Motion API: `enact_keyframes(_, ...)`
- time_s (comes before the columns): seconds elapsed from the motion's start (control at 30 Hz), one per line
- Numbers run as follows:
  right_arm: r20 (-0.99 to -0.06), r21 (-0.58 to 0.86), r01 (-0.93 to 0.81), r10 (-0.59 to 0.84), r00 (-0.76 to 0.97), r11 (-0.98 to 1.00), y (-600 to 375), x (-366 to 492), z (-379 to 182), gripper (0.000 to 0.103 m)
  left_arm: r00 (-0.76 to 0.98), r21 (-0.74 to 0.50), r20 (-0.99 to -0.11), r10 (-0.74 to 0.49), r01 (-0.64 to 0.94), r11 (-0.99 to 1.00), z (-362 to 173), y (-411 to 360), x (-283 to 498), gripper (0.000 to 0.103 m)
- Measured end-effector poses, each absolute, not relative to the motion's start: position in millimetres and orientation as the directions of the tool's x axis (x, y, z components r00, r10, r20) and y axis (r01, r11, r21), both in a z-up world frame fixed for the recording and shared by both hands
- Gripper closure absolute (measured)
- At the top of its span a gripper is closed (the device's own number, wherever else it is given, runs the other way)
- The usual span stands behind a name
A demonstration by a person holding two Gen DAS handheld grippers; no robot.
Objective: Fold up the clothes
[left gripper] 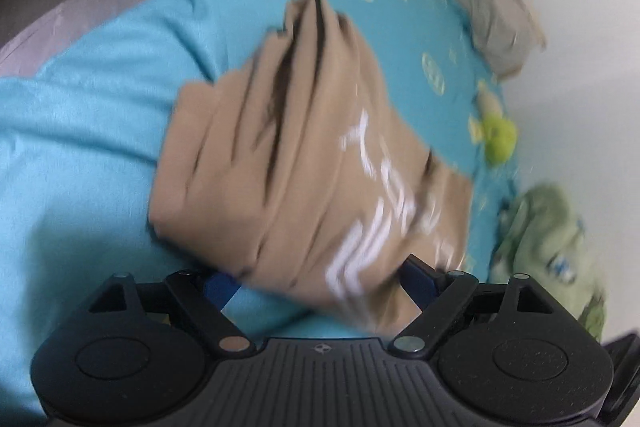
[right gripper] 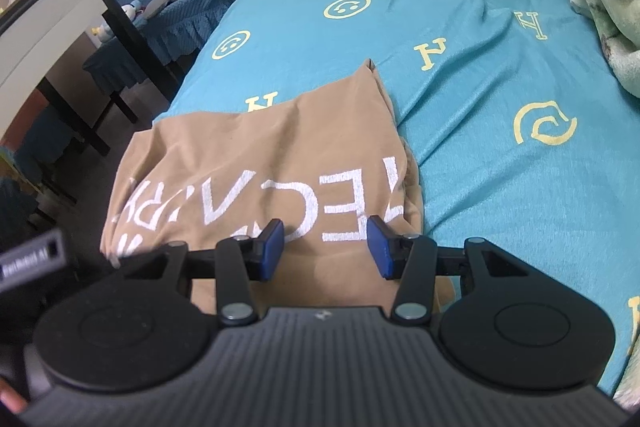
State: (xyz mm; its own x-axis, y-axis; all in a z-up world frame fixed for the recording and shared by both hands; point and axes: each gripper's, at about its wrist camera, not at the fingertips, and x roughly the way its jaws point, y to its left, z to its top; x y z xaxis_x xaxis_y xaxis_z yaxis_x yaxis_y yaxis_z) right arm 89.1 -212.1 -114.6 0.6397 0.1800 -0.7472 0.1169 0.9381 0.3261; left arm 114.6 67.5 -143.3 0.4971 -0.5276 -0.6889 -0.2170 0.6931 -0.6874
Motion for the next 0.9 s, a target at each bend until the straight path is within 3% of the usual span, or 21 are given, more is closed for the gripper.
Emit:
enact_keyframes(0.1, -0.745, 0.349, 0.134, 0.187, 0.641, 0.928, -215.7, 89.3, -115.5, 0.055, 0.561, -0.743, -0.626, -0.542, -0.218, 0.633, -141.5, 77.1, 111.4, 0.023)
enact_keyframes(0.2, -0.741, 0.368, 0.153, 0.189, 0.644, 0.917, -219.4, 88.6, -115.9, 0.055, 0.642, -0.838, -0.490, -0.590, -0.162, 0.520, -132.3, 87.9, 100.3, 0.023)
enact_keyframes(0.27, -0.738, 0.388, 0.168, 0.195, 0.646, 0.906, -222.9, 88.6, -116.3, 0.055, 0.658, -0.848, -0.465, -0.592, -0.139, 0.512, -129.7, 88.3, 97.5, 0.023)
enact_keyframes(0.33, -0.735, 0.414, 0.184, 0.208, 0.646, 0.891, -226.6, 89.0, -117.5, 0.055, 0.624, -0.804, -0.537, -0.567, -0.176, 0.568, -135.7, 83.3, 99.8, 0.023)
enact_keyframes(0.43, -0.724, 0.455, 0.203, 0.227, 0.651, 0.867, -231.1, 87.8, -117.2, 0.055, 0.556, -0.731, -0.647, -0.523, -0.255, 0.633, -153.0, 74.5, 105.5, 0.034)
enact_keyframes(0.6, -0.639, 0.604, 0.225, 0.297, 0.710, 0.764, -239.7, 66.6, -97.8, 0.051, 0.609, -0.774, -0.596, -0.522, -0.265, 0.575, -156.2, 78.3, 105.2, 0.048)
enact_keyframes(0.63, -0.607, 0.661, 0.213, 0.345, 0.716, 0.720, -239.5, 61.1, -97.3, 0.045, 0.621, -0.776, -0.587, -0.520, -0.249, 0.579, -153.9, 77.5, 104.4, 0.052)
enact_keyframes(0.73, -0.478, 0.826, 0.185, 0.487, 0.731, 0.533, -237.6, 46.1, -102.1, 0.002, 0.645, -0.789, -0.558, -0.522, -0.216, 0.575, -144.9, 76.1, 102.8, 0.061)
enact_keyframes(0.83, -0.365, 0.927, 0.212, 0.616, 0.698, 0.309, -229.9, 49.7, -123.9, 0.000, 0.665, -0.820, -0.516, -0.540, -0.202, 0.535, -142.1, 79.2, 102.6, 0.065)
enact_keyframes(0.9, -0.354, 0.935, 0.256, 0.660, 0.662, 0.245, -222.6, 57.8, -140.0, 0.000, 0.674, -0.836, -0.494, -0.548, -0.195, 0.513, -140.9, 79.9, 103.5, 0.067)
